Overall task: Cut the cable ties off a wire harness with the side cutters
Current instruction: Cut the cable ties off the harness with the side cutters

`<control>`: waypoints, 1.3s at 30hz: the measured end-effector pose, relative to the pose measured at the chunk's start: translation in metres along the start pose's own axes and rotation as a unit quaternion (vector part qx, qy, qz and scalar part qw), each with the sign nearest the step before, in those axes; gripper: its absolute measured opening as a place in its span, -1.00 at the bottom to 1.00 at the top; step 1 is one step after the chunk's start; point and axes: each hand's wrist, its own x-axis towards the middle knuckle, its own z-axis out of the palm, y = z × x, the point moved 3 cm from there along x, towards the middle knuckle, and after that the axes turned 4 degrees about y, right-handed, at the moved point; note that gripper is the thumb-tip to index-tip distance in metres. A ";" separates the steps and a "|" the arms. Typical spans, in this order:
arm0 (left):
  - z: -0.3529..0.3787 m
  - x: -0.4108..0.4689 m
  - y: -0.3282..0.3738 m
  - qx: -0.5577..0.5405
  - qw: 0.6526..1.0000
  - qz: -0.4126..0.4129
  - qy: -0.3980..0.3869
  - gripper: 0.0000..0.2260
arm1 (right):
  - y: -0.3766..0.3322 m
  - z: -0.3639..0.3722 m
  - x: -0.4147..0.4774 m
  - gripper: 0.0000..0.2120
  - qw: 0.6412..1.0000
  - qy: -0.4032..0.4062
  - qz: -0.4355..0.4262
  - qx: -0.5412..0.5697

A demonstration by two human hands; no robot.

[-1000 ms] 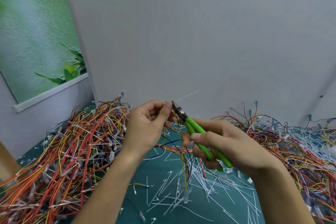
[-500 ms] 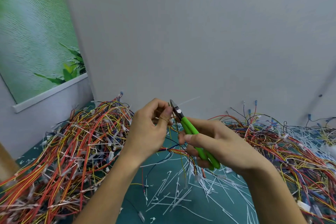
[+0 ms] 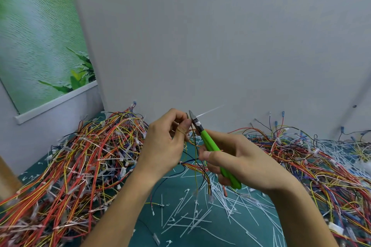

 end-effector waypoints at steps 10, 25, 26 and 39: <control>0.011 -0.003 0.002 -0.265 0.947 -0.163 0.080 -0.80 | 0.001 0.014 0.007 -0.84 0.997 0.020 -0.053 0.049; 0.014 -0.007 -0.001 -0.179 0.971 -0.116 0.109 -0.90 | -0.001 0.014 0.005 -0.92 0.999 0.020 -0.025 -0.018; 0.014 -0.007 -0.001 -0.162 0.976 -0.101 0.106 -0.89 | -0.001 0.013 0.005 -0.97 0.999 0.020 -0.021 -0.021; 0.015 -0.007 -0.008 -0.130 0.983 -0.074 0.102 -0.86 | -0.007 0.008 0.001 -0.92 0.995 0.016 -0.038 -0.093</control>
